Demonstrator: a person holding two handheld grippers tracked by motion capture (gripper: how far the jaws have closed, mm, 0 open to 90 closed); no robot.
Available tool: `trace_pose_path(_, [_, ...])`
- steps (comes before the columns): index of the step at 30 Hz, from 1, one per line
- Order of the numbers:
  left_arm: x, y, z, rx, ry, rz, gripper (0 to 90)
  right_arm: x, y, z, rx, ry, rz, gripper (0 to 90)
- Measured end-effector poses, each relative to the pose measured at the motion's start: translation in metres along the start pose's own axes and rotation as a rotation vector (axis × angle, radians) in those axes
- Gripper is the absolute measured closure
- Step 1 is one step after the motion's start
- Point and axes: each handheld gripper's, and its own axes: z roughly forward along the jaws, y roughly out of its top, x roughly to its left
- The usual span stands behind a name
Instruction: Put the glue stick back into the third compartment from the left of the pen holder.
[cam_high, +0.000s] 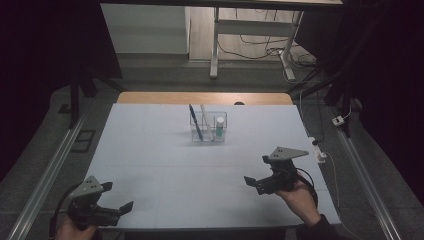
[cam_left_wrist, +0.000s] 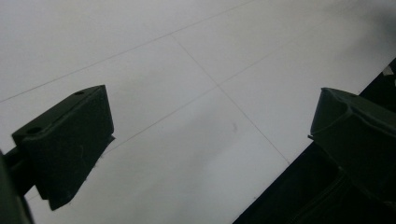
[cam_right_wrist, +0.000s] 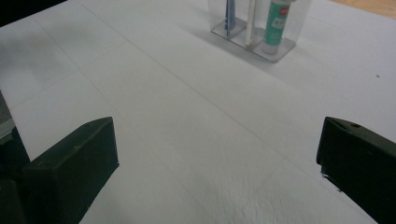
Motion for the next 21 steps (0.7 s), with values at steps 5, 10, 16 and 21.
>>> trace_pose_path(5, [0.0,0.0,0.0,0.0,0.0,-0.002,0.0,0.0,-0.014,-0.015,0.004,-0.028,0.023,0.0])
trace_pose_path(10, [0.0,0.0,0.0,-0.001,0.0,-0.003,0.0,-0.001,-0.026,-0.03,-0.012,-0.055,0.047,0.0])
trace_pose_path(16, [0.0,0.0,0.0,-0.001,0.001,-0.004,0.0,-0.002,-0.041,-0.046,-0.013,-0.09,0.086,0.0])
trace_pose_path(21, [0.0,0.0,0.0,-0.001,0.001,-0.005,0.0,-0.004,-0.052,-0.055,-0.011,-0.104,0.119,0.0])
